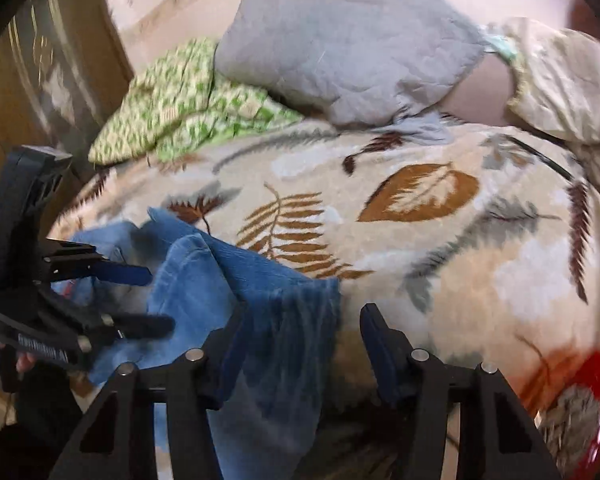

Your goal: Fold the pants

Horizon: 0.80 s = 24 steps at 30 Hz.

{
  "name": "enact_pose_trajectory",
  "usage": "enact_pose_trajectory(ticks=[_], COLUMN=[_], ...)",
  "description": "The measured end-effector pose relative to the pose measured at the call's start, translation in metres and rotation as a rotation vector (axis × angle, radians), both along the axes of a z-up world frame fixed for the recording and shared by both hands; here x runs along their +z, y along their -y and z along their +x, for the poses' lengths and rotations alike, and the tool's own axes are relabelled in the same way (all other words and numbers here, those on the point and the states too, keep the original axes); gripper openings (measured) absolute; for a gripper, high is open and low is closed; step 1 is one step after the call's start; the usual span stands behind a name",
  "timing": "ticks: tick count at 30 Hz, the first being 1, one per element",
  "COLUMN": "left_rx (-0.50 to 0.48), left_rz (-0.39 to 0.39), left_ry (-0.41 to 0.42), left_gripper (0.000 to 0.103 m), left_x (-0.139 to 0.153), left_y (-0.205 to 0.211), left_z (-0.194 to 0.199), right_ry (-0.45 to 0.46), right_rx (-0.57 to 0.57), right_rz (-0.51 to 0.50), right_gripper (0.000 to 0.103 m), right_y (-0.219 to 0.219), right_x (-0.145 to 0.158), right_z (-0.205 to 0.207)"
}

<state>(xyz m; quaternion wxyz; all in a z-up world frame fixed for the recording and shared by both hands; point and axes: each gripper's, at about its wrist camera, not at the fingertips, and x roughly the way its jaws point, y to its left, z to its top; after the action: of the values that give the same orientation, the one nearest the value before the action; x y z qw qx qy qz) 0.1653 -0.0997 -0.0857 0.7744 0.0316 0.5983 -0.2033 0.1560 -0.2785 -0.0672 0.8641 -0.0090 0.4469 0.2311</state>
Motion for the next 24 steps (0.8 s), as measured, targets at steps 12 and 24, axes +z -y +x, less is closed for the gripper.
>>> enact_pose_trajectory(ticks=[12, 24], left_rx=[-0.135, -0.038], left_rz=[-0.153, -0.015], left_ry=[0.025, -0.022], left_gripper=[0.007, 0.015], left_x=[0.002, -0.015], left_y=[-0.013, -0.037], left_z=[-0.023, -0.024], right_ry=[-0.011, -0.106], right_rx=[0.041, -0.067], right_rz=[-0.217, -0.031], right_gripper=[0.021, 0.027], right_y=[-0.022, 0.011], right_x=[-0.037, -0.043], right_z=[0.016, 0.028])
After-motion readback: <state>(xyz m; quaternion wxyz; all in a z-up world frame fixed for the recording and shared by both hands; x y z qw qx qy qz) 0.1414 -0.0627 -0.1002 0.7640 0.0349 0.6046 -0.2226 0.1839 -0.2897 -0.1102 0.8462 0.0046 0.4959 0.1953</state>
